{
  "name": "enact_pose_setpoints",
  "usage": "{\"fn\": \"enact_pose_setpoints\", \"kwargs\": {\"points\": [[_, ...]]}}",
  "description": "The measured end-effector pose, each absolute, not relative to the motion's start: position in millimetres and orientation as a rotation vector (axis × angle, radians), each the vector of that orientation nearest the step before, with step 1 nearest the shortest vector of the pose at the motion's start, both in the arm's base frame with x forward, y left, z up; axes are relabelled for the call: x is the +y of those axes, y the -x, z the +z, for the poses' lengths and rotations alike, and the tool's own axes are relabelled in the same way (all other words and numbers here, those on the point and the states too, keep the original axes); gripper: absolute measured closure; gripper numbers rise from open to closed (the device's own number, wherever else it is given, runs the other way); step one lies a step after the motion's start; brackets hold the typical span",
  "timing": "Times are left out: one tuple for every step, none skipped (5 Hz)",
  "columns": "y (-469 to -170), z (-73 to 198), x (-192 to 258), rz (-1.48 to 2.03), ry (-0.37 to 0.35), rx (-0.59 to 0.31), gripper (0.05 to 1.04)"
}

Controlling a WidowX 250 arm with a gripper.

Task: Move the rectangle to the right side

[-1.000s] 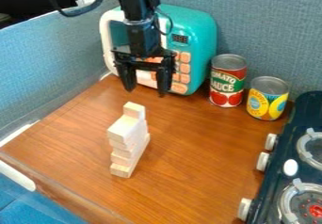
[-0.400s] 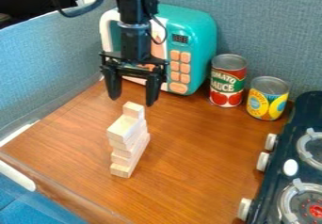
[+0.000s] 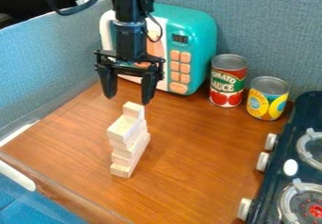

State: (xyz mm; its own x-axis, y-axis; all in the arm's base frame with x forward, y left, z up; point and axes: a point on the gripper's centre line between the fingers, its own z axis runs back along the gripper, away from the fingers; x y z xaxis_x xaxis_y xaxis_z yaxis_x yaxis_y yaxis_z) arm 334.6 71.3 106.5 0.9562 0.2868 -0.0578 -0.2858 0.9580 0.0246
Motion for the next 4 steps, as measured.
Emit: {"fn": "enact_pose_setpoints", "kwargs": {"points": [[-336,101,75,0.312,-0.037,0.068,0.084],[-338,83,75,0.310,-0.036,0.086,0.083],[-338,73,74,0.304,-0.014,0.062,0.083],[-338,73,76,0.331,-0.021,0.059,0.140]]}}
